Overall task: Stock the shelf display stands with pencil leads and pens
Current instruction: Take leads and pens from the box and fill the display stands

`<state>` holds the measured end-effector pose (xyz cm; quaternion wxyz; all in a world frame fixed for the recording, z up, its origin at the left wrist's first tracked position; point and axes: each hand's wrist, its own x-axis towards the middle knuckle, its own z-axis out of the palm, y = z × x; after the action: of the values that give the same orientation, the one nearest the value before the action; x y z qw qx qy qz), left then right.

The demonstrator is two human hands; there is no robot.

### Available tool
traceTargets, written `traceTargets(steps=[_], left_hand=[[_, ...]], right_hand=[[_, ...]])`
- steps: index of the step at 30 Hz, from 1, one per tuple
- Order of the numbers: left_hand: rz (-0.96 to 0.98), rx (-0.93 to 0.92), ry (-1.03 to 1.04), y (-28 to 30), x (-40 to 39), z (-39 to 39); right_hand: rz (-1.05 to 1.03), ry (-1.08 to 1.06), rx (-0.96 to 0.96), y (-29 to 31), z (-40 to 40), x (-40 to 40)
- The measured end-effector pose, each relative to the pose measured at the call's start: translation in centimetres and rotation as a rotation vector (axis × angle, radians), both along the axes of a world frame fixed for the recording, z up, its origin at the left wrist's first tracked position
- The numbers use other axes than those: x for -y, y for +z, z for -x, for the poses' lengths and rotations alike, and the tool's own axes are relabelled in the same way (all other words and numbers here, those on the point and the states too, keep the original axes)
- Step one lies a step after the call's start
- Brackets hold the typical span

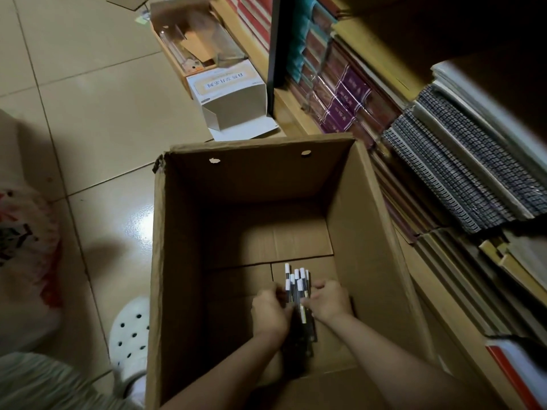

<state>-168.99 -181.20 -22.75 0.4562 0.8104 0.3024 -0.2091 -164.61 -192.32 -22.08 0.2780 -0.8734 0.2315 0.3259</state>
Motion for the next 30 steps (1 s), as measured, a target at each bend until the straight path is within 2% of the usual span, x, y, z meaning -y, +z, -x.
traceTargets(steps=[5,10,14,19,22,25,27,30], left_hand=[[0.048,-0.001,0.011,-0.7,0.4,-1.3],[-0.009,-0.079,-0.035,-1.1,1.1,-2.4],[-0.036,-0.066,-0.006,-1.2,1.6,-2.5],[0.093,-0.027,0.05,-0.6,0.2,-2.6],[0.181,-0.027,0.038,0.3,-1.1,-2.8],[0.351,-0.04,0.009,2.2,-2.3,-3.2],[0.437,-0.062,-0.077,4.8,-3.0,-4.4],[0.448,-0.037,-0.267,10.2,-4.0,-7.1]], right_hand=[[-0.046,-0.057,-0.018,-0.5,-0.2,-0.1],[-0.014,-0.072,0.053,-0.8,-0.3,0.2],[0.014,-0.088,0.091,-0.6,-0.5,0.4],[0.082,-0.029,0.146,0.5,-0.5,0.6],[0.076,0.034,0.188,2.5,-0.4,0.3],[0.042,0.076,0.254,5.4,-0.8,0.1],[-0.002,0.112,0.289,8.0,-1.3,0.1],[-0.085,0.161,0.32,13.6,-2.1,0.4]])
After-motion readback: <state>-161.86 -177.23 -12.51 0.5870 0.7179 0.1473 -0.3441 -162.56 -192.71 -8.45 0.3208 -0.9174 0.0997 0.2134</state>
